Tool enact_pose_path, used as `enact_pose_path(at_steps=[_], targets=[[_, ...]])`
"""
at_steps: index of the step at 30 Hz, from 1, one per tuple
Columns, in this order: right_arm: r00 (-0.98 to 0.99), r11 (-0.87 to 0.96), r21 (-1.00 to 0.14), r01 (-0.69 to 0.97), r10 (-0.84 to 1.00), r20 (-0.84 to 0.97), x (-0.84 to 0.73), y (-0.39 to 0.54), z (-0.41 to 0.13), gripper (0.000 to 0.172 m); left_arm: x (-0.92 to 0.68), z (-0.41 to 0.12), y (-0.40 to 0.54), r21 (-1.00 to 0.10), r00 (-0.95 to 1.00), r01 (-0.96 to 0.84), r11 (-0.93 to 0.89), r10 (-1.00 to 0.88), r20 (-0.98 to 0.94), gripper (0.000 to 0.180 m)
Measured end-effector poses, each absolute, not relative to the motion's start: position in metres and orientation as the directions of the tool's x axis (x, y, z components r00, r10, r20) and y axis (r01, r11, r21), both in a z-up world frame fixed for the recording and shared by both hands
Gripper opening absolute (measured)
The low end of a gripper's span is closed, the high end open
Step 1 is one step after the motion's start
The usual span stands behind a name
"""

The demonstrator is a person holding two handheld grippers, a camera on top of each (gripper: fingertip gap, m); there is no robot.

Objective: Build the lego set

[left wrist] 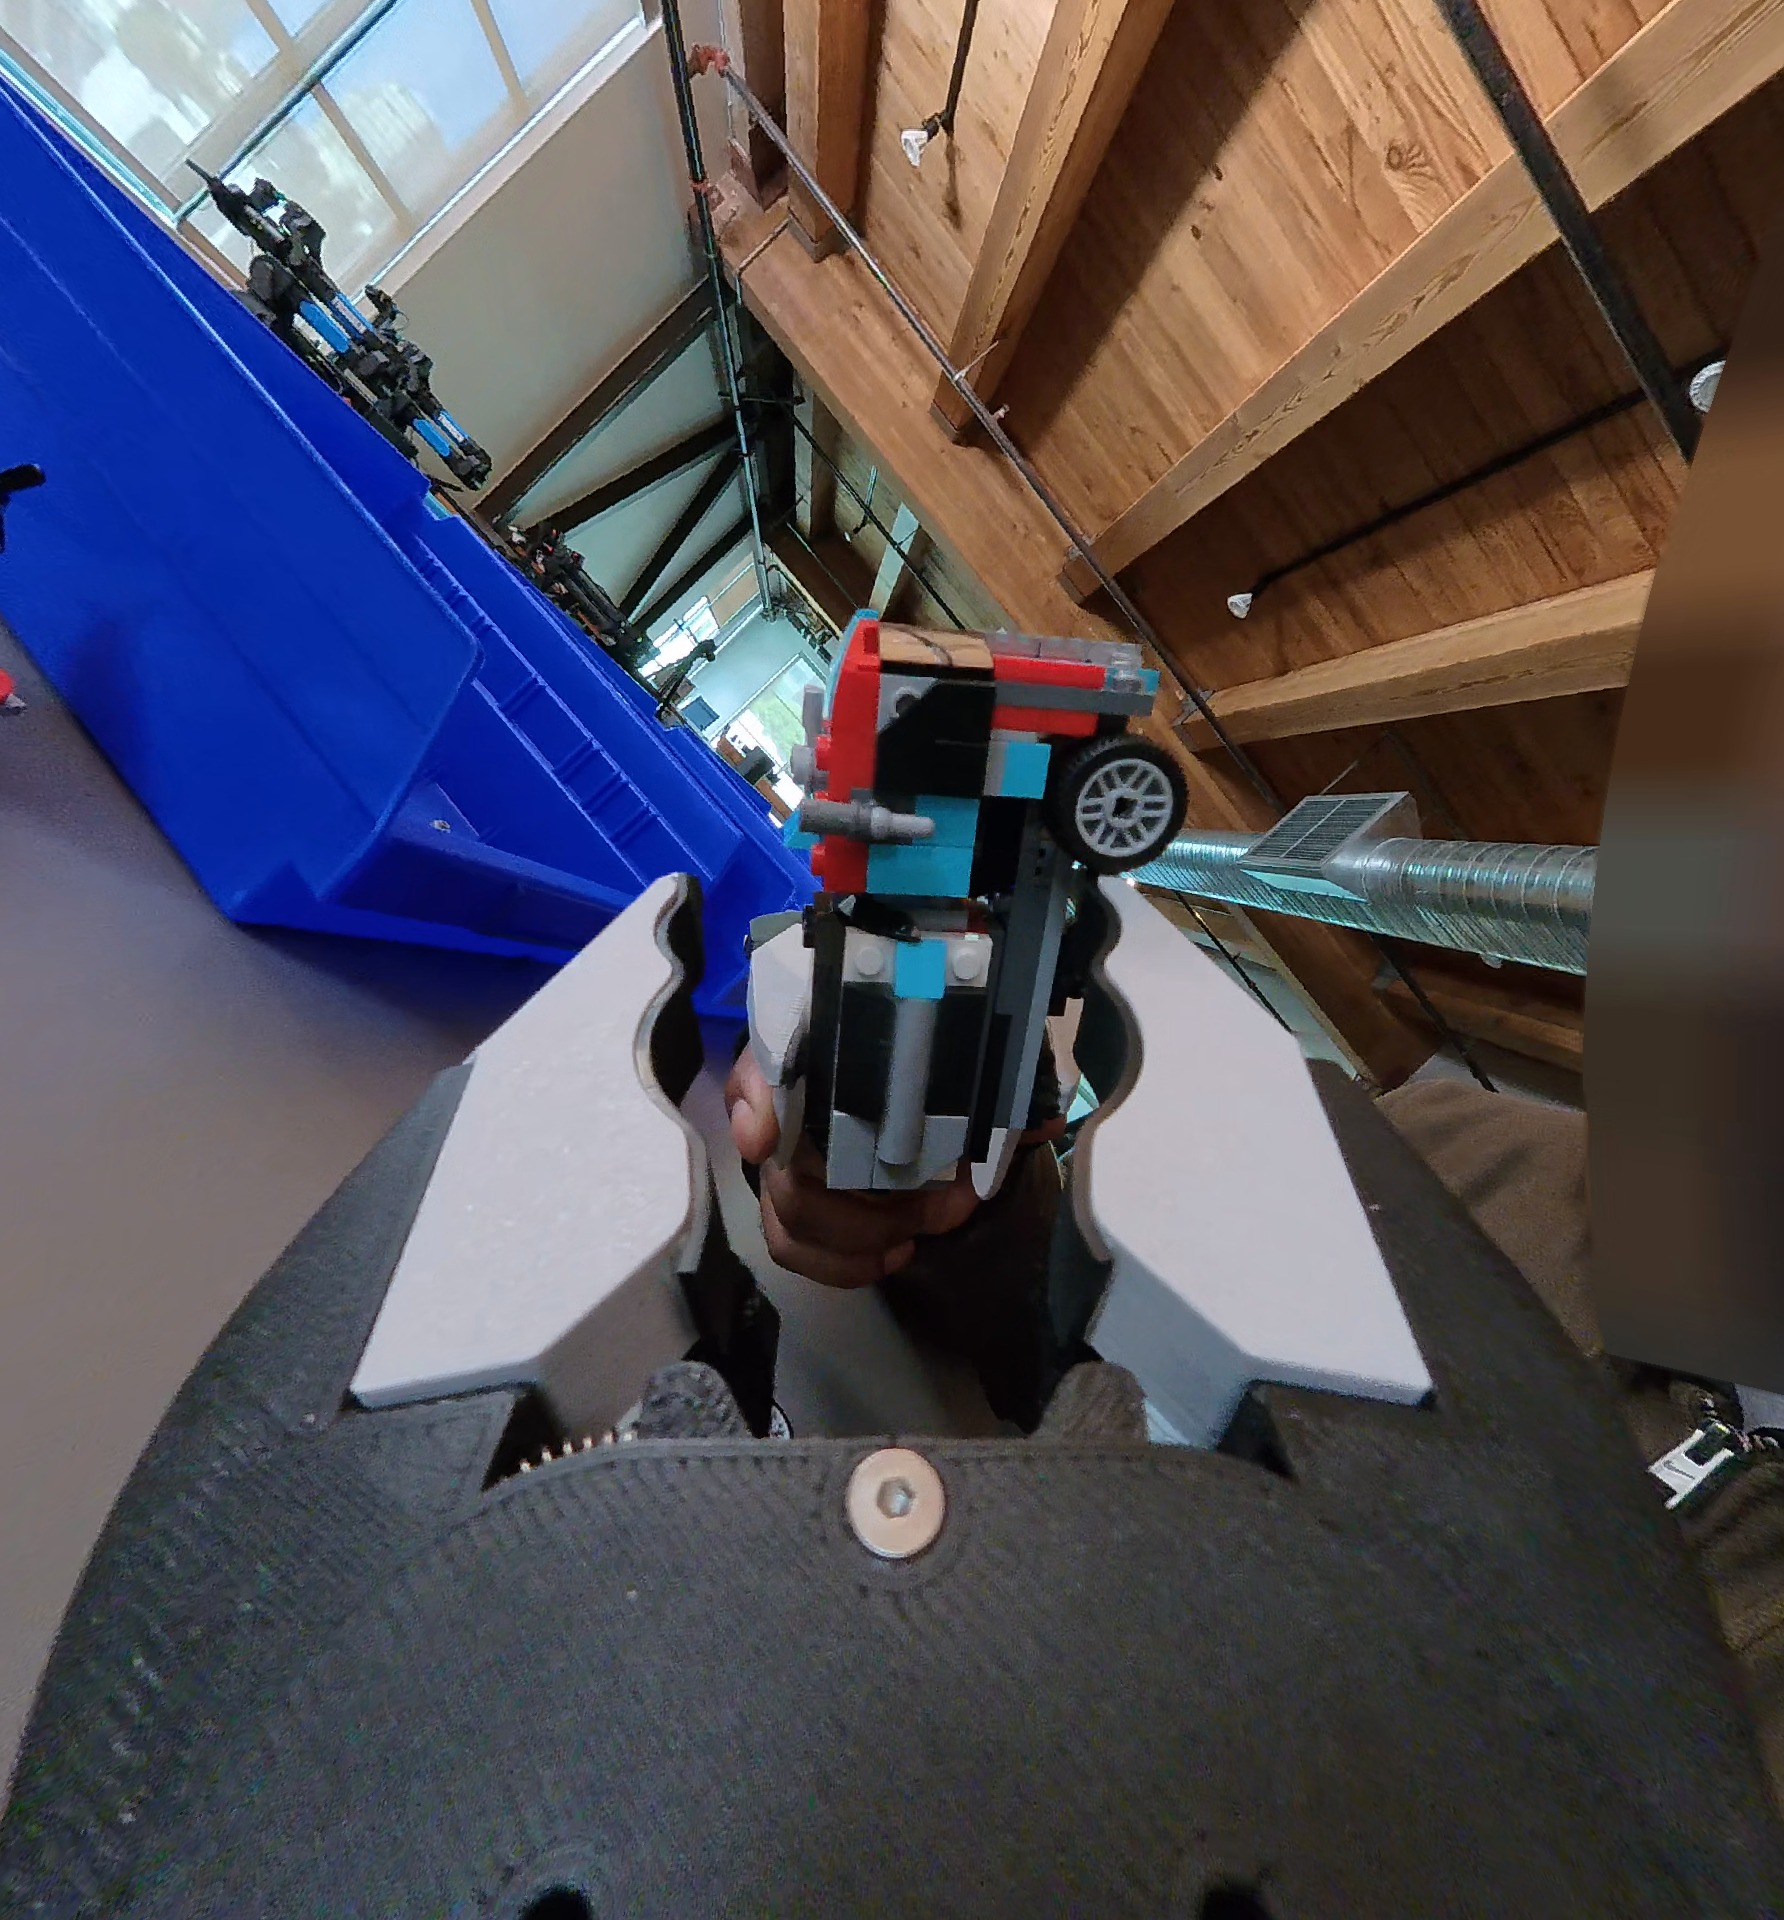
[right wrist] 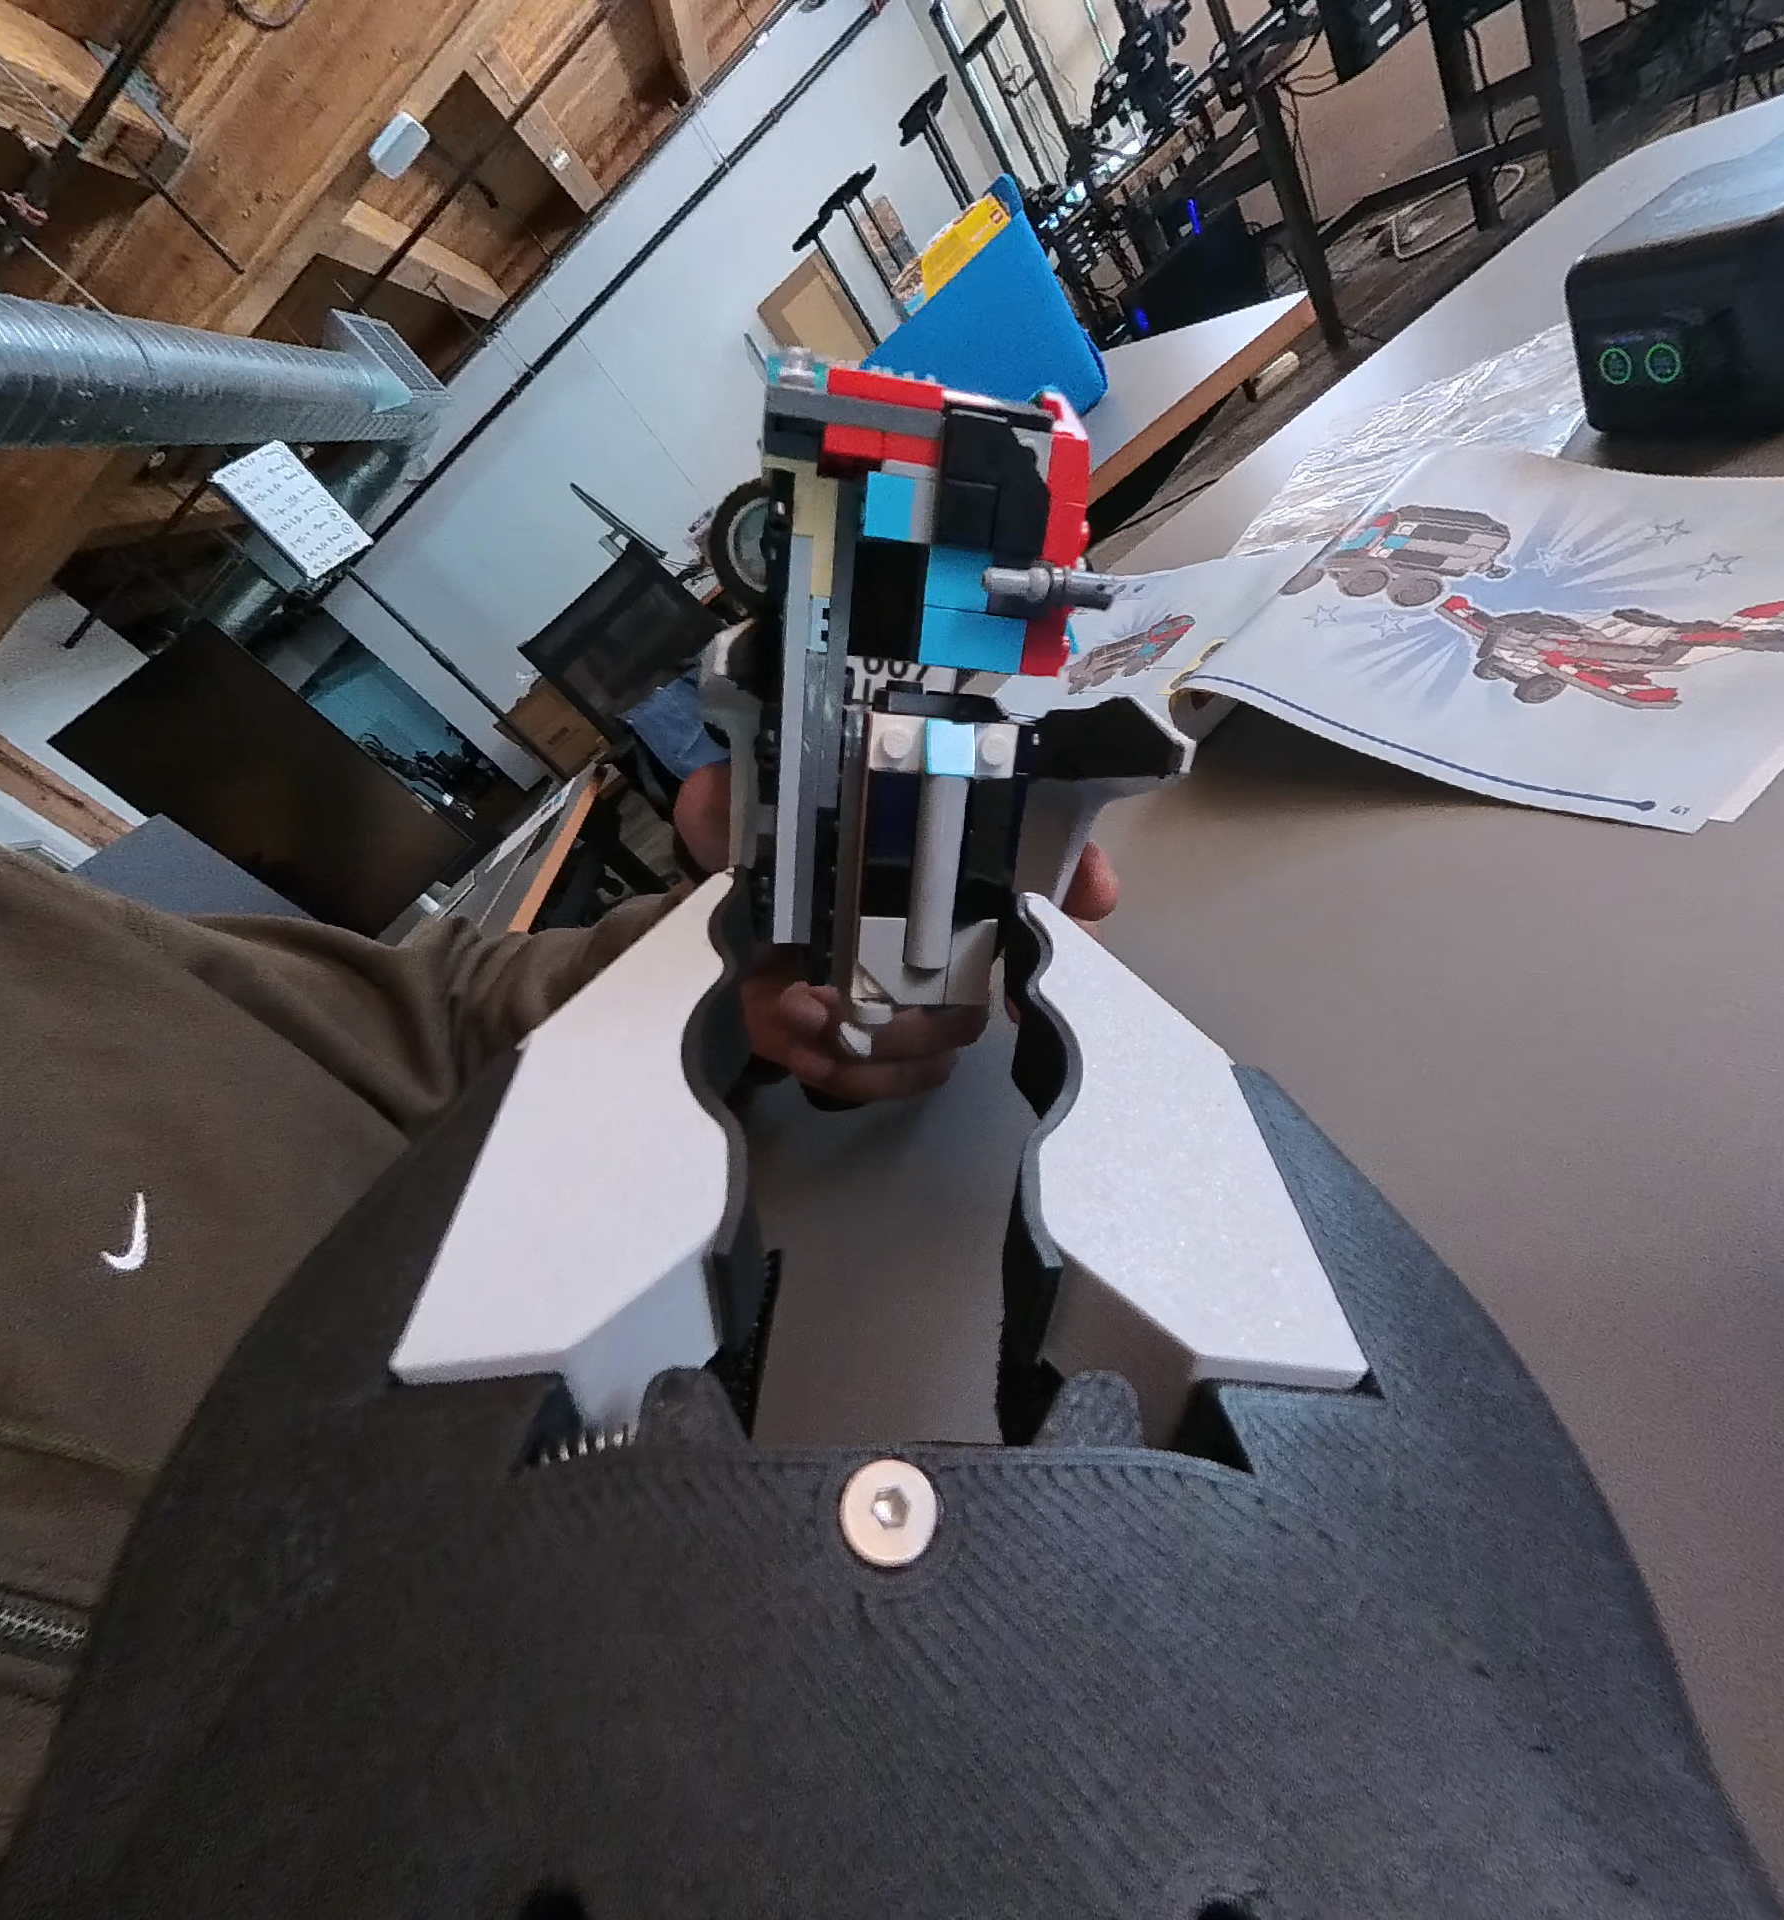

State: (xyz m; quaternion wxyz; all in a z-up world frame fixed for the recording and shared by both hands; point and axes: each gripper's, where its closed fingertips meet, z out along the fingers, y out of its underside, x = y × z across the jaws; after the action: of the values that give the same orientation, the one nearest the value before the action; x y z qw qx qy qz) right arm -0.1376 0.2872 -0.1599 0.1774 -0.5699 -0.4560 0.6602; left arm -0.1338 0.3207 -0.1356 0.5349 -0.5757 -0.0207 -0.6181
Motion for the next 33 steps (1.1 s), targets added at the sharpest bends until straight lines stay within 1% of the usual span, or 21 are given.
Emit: enact_pose_path(at_steps=[6,11,13,17,18,21,24,27,28,31,33], targets=[[-0.317,-0.527,-0.799,0.289,0.736,-0.599,-0.136,0.283,-0.157,0.048,-0.131,-0.134,0.319,-0.580,0.204,0.684,-0.443,-0.647,0.735,0.081],[-0.330,-0.521,-0.803,0.289,0.733,-0.594,-0.135,0.281,-0.155,0.048,-0.129,-0.137,0.320,-0.572,0.196,0.677,-0.464,-0.635,0.747,0.094],[-0.327,-0.521,-0.803,0.288,0.735,-0.594,-0.135,0.281,-0.155,0.048,-0.131,-0.139,0.322,-0.581,0.221,0.671,-0.461,-0.624,0.749,0.098],[-0.314,-0.514,-0.810,0.284,0.748,-0.585,-0.135,0.283,-0.156,0.048,-0.134,-0.142,0.323,-0.607,0.262,0.651,-0.456,-0.615,0.744,0.102],[-0.309,-0.515,-0.810,0.281,0.750,-0.584,-0.135,0.284,-0.156,0.048,-0.134,-0.141,0.322,-0.613,0.263,0.645,-0.456,-0.621,0.738,0.106],[-0.285,-0.521,-0.810,0.269,0.761,-0.584,-0.135,0.292,-0.158,0.048,-0.132,-0.140,0.319,-0.633,0.268,0.617,-0.469,-0.631,0.728,0.110],[-0.268,-0.525,-0.813,0.250,0.769,-0.580,-0.135,0.297,-0.158,0.048,-0.128,-0.144,0.320,-0.659,0.312,0.588,-0.469,-0.620,0.720,0.110],[-0.268,-0.530,-0.815,0.234,0.771,-0.578,-0.136,0.298,-0.157,0.048,-0.123,-0.147,0.321,-0.646,0.302,0.591,-0.484,-0.609,0.733,0.107],[-0.265,-0.530,-0.815,0.234,0.772,-0.577,-0.136,0.298,-0.158,0.048,-0.121,-0.147,0.320,-0.644,0.292,0.588,-0.489,-0.614,0.733,0.106],[-0.251,-0.539,-0.809,0.233,0.771,-0.586,-0.138,0.300,-0.161,0.048,-0.114,-0.148,0.317,-0.663,0.297,0.567,-0.489,-0.630,0.718,0.093],[-0.251,-0.556,-0.801,0.222,0.761,-0.598,-0.137,0.302,-0.160,0.048,-0.114,-0.147,0.318,-0.664,0.302,0.571,-0.482,-0.629,0.716,0.089]])
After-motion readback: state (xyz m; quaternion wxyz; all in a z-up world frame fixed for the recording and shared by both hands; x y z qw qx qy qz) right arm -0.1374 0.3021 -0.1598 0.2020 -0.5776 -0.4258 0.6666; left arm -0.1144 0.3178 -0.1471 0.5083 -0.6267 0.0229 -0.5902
